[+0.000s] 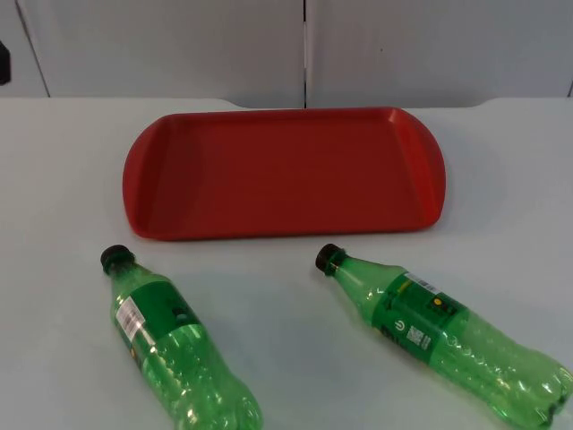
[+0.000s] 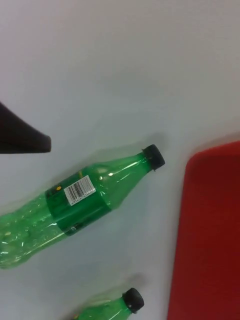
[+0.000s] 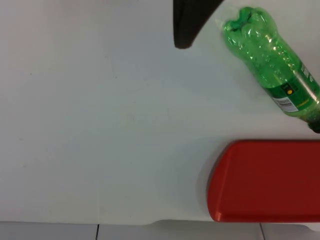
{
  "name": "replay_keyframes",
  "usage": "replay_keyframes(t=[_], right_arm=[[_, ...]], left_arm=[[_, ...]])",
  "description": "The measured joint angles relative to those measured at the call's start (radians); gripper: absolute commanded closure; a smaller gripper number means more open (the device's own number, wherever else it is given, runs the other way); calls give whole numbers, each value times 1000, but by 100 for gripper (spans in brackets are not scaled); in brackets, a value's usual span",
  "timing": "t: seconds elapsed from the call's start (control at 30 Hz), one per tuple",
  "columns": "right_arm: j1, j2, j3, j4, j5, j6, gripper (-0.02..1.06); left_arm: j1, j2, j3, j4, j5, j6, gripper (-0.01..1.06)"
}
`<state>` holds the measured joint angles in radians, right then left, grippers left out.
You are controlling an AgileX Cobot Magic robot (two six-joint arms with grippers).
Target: Place the bottle upright on the tray.
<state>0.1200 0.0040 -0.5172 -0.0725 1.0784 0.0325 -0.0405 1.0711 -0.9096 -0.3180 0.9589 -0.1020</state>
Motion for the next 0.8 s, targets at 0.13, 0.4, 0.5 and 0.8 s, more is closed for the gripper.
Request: replay_keyframes(t=[0.13, 0.4, 0.5, 0.8], right_arm=[[0, 0, 0, 0, 0, 0, 0], [0, 0, 0, 0, 0, 0, 0], [0, 0, 0, 0, 0, 0, 0], [0, 0, 0, 0, 0, 0, 0]], left_arm=[[-69, 79, 0, 20, -13, -86, 0], [-234, 210, 0, 137, -109, -328, 0], [-274, 269, 0, 237, -116, -475, 0], [-370, 368, 0, 362, -214, -775, 0]])
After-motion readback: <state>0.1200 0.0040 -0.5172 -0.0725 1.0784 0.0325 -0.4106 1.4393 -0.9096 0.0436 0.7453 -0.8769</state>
